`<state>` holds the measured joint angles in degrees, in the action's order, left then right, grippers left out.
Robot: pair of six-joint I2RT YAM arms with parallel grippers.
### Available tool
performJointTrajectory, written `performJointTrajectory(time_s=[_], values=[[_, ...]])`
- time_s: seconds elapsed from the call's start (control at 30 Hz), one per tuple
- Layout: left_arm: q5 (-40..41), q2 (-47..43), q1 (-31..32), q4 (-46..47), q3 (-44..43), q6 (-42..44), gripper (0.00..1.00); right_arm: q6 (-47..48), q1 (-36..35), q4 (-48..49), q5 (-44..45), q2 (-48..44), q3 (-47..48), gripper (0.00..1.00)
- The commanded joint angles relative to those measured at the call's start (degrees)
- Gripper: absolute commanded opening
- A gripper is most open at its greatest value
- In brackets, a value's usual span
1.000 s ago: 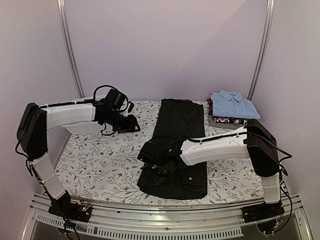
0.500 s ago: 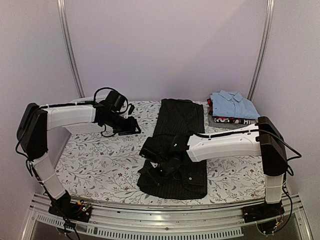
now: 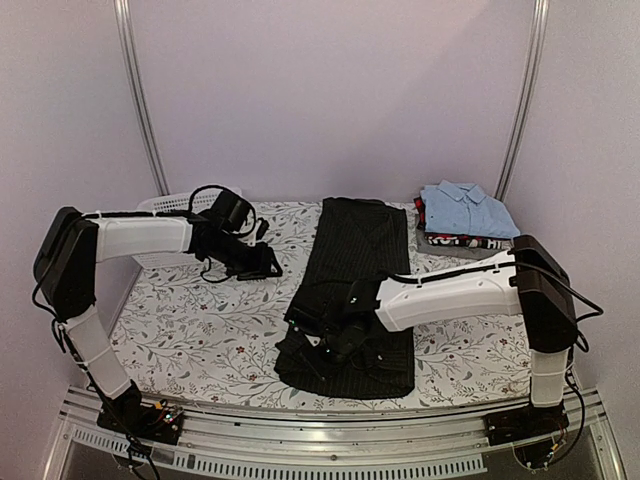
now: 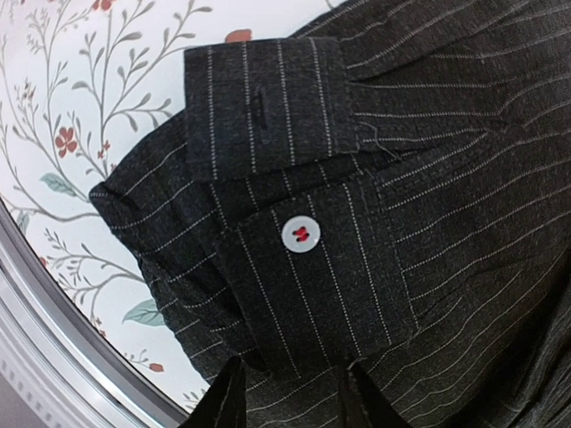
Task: Fold and stack the long sleeve shirts
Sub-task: Adjust the sleeve of the rectangle-folded shirt, then move the rectangle-folded shirt to the center of the board.
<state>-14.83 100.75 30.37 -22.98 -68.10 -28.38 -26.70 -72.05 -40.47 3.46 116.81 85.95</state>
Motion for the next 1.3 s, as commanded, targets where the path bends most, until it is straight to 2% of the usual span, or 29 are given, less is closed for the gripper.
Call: performJointTrajectory(time_s=[0.0,0.1,0.17,0.4,0.53,0.7,1.03,1.17,1.27], values=[[-3.6,-0.8,0.4,2.7,2.8,-1.1,0.45,-1.5,0.5,2.1,2.3,-5.8,-2.3,0.42],[-6.6,-0.9,1.0,4.4,4.7,-1.5,0.46,-3.7,3.8,4.6,2.8,-10.1,-6.7,0.57],[-7.7,-0.7,1.6,5.2,6.0,-1.6,0.47,-5.1,6.8,6.7,3.4,-13.0,-10.3,0.6],[-8.7,2.2,2.2,7.3,7.1,-1.4,0.52,-7.9,23.0,16.7,1.6,-20.8,-23.3,0.57],[-6.9,6.6,2.7,7.3,2.8,-0.8,0.53,-8.4,31.6,23.0,-0.9,-23.1,-28.9,0.51],[-1.9,13.9,4.0,6.0,-3.5,-0.6,0.52,-7.3,37.7,26.3,-1.6,-21.4,-29.6,0.46],[1.2,22.5,6.2,6.5,-10.7,-4.5,0.38,-4.6,41.0,29.5,-2.9,-11.7,-25.4,0.38],[1.7,24.1,6.9,6.7,-11.5,-5.9,0.26,-3.8,41.7,29.4,-4.9,-7.8,-23.3,0.34],[3.3,24.0,7.0,6.7,-10.8,-7.4,0.11,-3.1,41.7,29.1,-6.2,-5.5,-21.2,0.25]])
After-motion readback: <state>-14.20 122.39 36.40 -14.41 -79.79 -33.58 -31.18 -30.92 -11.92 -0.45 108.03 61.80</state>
